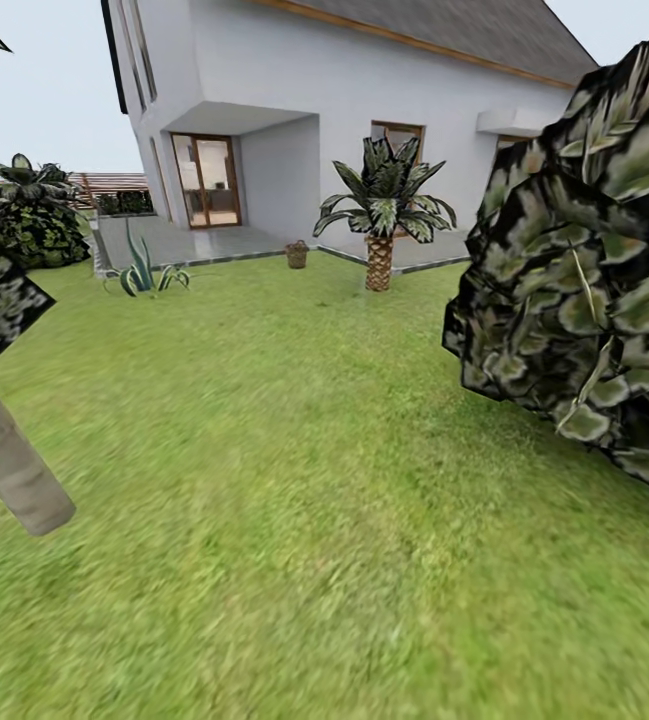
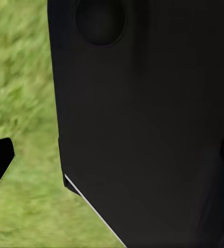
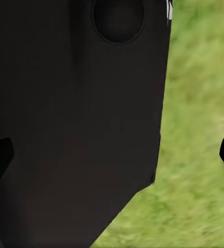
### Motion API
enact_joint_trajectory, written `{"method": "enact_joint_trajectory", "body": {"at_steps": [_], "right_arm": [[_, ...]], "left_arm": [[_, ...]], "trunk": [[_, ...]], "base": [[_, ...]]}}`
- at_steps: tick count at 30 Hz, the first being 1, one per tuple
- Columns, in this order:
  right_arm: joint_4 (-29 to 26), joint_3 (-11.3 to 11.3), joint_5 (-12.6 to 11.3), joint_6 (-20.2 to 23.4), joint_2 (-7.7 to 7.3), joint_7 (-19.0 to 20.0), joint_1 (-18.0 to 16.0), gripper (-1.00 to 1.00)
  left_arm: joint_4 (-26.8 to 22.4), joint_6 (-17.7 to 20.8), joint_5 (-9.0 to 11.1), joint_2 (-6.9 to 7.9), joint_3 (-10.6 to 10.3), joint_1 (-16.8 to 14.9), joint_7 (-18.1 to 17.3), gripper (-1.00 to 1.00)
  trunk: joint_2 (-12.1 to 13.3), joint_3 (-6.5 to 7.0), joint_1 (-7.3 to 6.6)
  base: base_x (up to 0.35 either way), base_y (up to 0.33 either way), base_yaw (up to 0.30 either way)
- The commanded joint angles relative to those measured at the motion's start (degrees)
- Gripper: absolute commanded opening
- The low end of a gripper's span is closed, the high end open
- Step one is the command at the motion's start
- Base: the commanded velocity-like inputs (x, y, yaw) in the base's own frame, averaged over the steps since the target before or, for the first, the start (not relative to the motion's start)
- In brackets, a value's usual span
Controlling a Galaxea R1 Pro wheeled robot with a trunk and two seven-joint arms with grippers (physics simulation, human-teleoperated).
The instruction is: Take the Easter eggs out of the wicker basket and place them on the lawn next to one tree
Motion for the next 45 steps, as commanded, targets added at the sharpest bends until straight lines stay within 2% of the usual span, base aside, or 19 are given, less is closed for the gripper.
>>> {"method": "enact_joint_trajectory", "body": {"at_steps": [1,45], "right_arm": [[0.0,0.0,0.0,-0.1,-0.01,0.0,0.0,1.0],[0.0,0.0,0.0,-0.1,-0.01,0.0,0.0,1.0]], "left_arm": [[0.0,0.0,0.0,-0.01,0.0,0.0,0.0,1.0],[0.0,0.0,0.0,-0.01,0.0,0.0,0.0,1.0]], "trunk": [[0.0,-0.04,0.03],[0.0,-0.04,0.03]], "base": [[0.323,0.073,0.0],[0.323,0.073,0.0]]}}
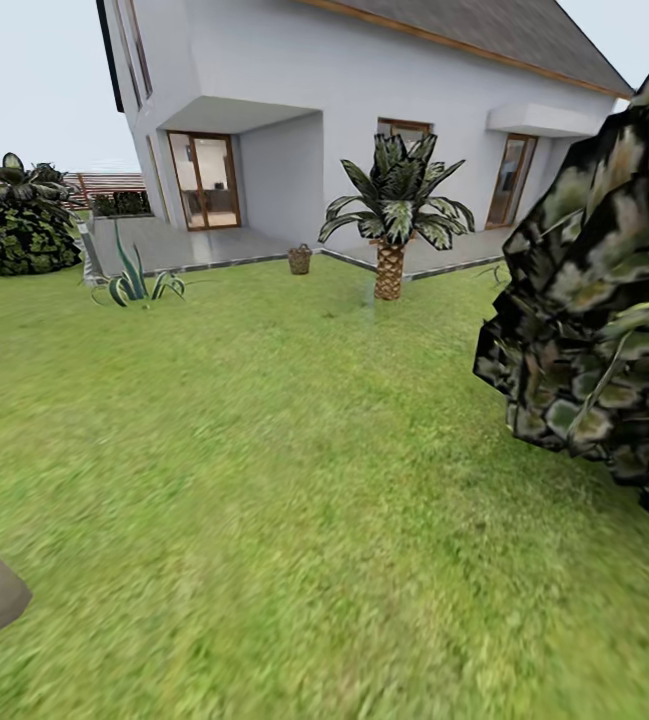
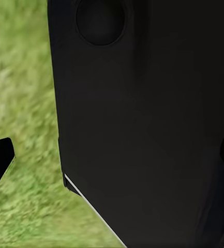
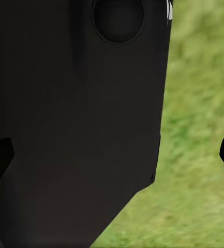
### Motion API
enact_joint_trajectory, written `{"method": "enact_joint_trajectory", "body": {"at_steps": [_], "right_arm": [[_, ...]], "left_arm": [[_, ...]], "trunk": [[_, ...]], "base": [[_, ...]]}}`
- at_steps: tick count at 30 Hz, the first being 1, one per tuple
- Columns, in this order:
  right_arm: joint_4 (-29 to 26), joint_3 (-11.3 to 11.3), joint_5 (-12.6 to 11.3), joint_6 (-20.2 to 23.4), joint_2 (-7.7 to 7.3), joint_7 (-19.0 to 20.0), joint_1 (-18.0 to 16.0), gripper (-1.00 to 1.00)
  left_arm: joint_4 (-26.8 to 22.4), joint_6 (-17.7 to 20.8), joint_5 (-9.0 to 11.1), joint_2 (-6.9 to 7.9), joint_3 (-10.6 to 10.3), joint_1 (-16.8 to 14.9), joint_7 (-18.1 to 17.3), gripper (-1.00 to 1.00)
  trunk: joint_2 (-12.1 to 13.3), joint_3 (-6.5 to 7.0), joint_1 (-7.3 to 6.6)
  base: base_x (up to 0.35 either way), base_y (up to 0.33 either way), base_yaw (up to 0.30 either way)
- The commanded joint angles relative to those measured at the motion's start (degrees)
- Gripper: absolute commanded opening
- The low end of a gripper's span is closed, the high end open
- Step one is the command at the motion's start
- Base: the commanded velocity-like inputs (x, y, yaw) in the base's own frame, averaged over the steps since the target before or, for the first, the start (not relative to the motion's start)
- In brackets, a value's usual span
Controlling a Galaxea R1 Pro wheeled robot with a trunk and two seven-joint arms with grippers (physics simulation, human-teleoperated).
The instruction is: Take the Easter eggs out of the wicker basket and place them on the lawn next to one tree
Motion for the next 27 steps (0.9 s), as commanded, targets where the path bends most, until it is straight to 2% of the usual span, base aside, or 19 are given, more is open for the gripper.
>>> {"method": "enact_joint_trajectory", "body": {"at_steps": [1,27], "right_arm": [[0.0,0.0,0.0,-0.1,-0.01,0.0,0.0,1.0],[0.0,0.0,0.0,-0.1,-0.01,0.0,0.0,1.0]], "left_arm": [[0.0,0.0,0.0,-0.01,0.0,0.0,0.0,1.0],[0.0,0.0,0.0,-0.01,0.0,0.0,0.0,1.0]], "trunk": [[0.0,-0.04,0.03],[0.0,-0.04,0.03]], "base": [[0.323,0.073,0.0],[0.323,0.073,0.0]]}}
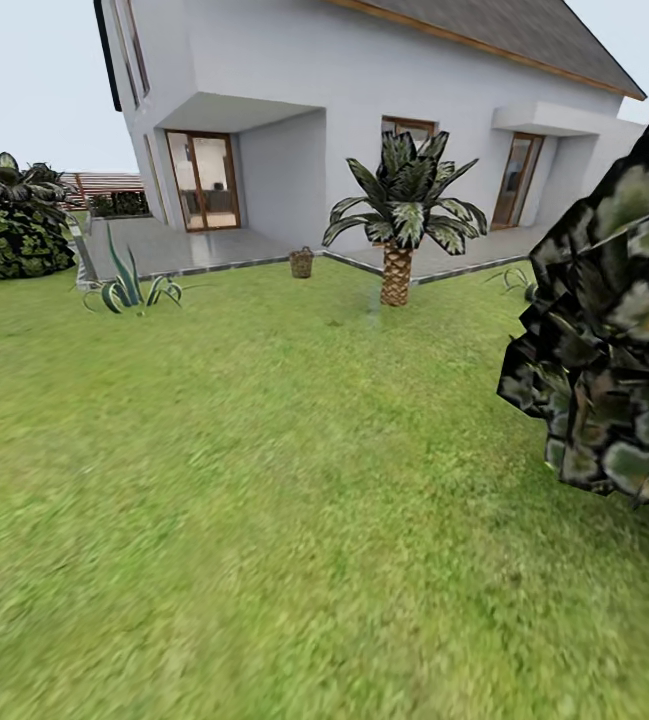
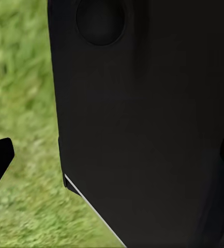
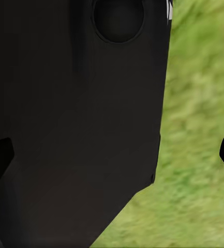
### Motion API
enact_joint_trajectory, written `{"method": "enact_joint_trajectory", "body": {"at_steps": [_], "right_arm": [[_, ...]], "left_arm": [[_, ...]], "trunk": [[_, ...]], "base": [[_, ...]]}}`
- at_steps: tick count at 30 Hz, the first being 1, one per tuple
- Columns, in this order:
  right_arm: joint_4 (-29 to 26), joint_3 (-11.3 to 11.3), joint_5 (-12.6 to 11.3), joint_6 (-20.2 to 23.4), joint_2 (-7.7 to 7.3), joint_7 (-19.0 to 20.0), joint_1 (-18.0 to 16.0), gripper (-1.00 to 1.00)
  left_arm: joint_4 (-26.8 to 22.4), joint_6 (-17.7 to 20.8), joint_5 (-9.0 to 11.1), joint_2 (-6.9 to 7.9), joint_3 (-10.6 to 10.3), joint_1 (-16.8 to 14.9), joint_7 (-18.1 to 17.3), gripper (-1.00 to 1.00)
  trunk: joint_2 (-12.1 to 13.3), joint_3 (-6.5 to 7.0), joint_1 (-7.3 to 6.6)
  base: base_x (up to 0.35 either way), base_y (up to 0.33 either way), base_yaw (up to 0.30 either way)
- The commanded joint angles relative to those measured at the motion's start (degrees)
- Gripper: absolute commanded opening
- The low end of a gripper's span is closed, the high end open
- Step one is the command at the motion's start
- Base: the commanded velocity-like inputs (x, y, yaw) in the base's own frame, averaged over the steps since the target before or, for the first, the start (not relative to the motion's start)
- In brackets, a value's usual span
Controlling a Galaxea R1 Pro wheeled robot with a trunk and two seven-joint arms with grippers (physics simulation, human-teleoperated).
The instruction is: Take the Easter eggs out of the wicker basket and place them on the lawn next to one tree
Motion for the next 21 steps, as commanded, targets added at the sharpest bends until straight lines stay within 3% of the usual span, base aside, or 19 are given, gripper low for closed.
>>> {"method": "enact_joint_trajectory", "body": {"at_steps": [1,21], "right_arm": [[0.0,0.0,0.0,-0.1,-0.01,0.0,0.0,1.0],[0.0,0.0,0.0,-0.1,-0.01,0.0,0.0,1.0]], "left_arm": [[0.0,0.0,0.0,-0.01,0.0,0.0,0.0,1.0],[0.0,0.0,0.0,-0.01,0.0,0.0,0.0,1.0]], "trunk": [[0.0,-0.04,0.03],[0.0,-0.04,0.03]], "base": [[0.323,0.073,0.0],[0.323,0.073,0.0]]}}
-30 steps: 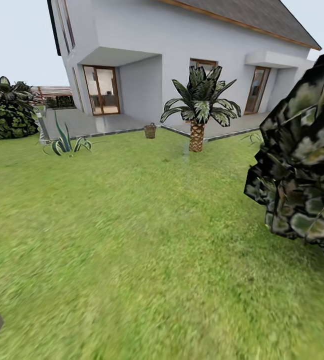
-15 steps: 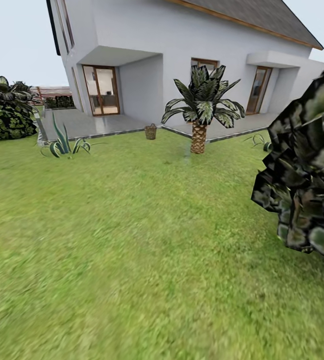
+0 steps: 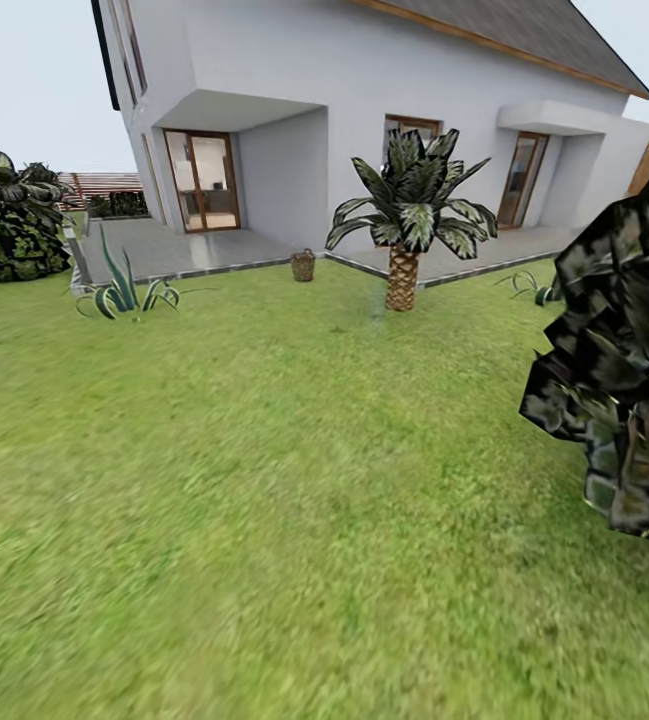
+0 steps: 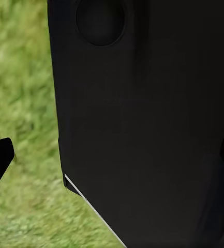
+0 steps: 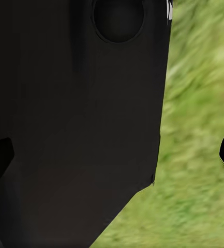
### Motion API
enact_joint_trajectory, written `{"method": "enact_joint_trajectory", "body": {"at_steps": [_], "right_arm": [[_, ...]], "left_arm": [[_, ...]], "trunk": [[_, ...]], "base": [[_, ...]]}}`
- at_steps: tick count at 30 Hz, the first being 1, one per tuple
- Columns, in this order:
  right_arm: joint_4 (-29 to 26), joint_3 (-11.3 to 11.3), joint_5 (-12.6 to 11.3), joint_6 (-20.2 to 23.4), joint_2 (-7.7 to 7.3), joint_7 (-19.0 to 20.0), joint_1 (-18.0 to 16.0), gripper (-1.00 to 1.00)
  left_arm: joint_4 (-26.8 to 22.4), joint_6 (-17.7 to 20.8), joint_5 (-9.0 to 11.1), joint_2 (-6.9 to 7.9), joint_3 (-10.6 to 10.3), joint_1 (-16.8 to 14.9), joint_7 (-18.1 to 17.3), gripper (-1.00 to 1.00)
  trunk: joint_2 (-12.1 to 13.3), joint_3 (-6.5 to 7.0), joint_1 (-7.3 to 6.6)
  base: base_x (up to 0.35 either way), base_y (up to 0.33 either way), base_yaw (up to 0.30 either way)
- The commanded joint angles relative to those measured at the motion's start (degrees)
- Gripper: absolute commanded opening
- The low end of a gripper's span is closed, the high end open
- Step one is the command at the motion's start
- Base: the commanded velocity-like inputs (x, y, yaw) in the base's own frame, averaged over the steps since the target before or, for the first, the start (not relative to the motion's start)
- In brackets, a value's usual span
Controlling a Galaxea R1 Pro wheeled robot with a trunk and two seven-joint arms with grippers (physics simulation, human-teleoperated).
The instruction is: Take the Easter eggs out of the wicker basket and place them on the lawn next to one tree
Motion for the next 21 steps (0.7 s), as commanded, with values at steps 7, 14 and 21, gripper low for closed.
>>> {"method": "enact_joint_trajectory", "body": {"at_steps": [7,14,21], "right_arm": [[0.0,0.0,0.0,-0.1,-0.01,0.0,0.0,1.0],[0.0,0.0,0.0,-0.1,-0.01,0.0,0.0,1.0],[0.0,0.0,0.0,-0.1,-0.01,0.0,0.0,1.0]], "left_arm": [[0.0,0.0,0.0,-0.01,0.0,0.0,0.0,1.0],[0.0,0.0,0.0,-0.01,0.0,0.0,0.0,1.0],[0.0,0.0,0.0,-0.01,0.0,0.0,0.0,1.0]], "trunk": [[0.0,-0.04,0.03],[0.0,-0.04,0.03],[0.0,-0.04,0.03]], "base": [[0.323,0.073,0.0],[0.323,0.073,0.0],[0.323,0.073,0.0]]}}
